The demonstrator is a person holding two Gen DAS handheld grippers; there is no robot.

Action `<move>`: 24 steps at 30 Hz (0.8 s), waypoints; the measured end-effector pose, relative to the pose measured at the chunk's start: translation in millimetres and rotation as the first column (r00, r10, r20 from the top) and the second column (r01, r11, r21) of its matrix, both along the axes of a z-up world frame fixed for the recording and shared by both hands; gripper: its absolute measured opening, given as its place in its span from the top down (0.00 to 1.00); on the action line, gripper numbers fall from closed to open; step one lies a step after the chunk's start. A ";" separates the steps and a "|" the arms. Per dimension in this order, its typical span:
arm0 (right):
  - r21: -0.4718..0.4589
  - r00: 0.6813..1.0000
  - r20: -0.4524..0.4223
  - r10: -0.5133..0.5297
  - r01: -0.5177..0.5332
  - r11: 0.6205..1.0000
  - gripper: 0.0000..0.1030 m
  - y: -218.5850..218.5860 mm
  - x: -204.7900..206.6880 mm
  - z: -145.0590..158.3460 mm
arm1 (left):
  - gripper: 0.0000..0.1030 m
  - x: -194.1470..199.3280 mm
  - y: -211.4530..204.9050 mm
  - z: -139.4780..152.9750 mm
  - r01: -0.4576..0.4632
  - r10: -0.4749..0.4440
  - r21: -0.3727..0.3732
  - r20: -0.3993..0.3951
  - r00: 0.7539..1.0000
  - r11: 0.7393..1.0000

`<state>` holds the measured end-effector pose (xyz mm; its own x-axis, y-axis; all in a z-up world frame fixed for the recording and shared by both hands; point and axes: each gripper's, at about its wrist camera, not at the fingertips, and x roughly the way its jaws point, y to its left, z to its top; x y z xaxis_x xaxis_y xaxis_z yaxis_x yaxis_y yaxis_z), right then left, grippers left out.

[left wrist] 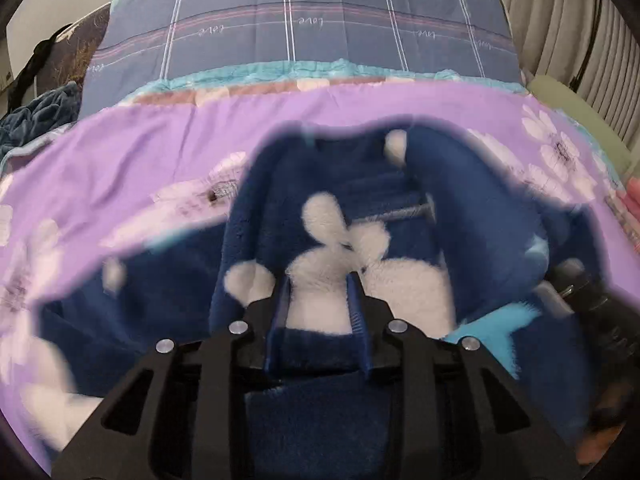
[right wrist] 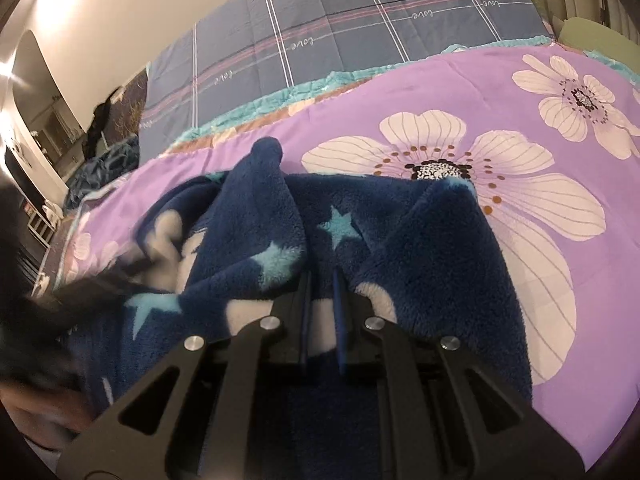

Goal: Fold small clothes

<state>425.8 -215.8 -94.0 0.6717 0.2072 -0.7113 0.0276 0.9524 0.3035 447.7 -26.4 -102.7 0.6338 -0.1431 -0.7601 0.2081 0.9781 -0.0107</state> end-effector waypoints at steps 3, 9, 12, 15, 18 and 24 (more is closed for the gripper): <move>-0.039 1.000 -0.005 -0.002 0.002 0.999 0.89 4.5 0.7 0.7 | 0.68 -2.7 0.3 7.6 -0.002 0.002 0.023 0.012 1.000 1.000; 0.021 0.994 0.011 -0.108 0.108 0.994 1.00 -42.5 -28.5 18.8 | 0.36 -47.9 41.0 49.1 -0.035 0.022 0.094 0.136 0.991 0.995; 0.098 0.996 -0.006 -0.094 0.094 0.991 1.00 -60.1 -51.1 20.9 | 0.36 -72.6 84.2 37.0 -0.078 0.063 0.197 0.082 0.995 0.977; 0.089 0.995 0.077 -0.055 0.048 0.995 0.73 -55.4 -101.2 47.4 | 0.36 -104.4 113.8 33.6 -0.082 0.072 0.168 0.069 0.995 0.982; -0.074 0.997 0.076 0.025 -0.019 0.997 0.55 -35.3 -138.5 53.6 | 0.36 -132.6 121.5 31.6 -0.069 0.055 0.208 0.073 0.996 0.976; -0.198 1.000 -0.020 -0.014 0.010 0.980 0.57 -33.5 -194.1 45.7 | 0.36 -193.5 132.6 44.9 -0.067 0.045 0.215 0.105 0.993 0.974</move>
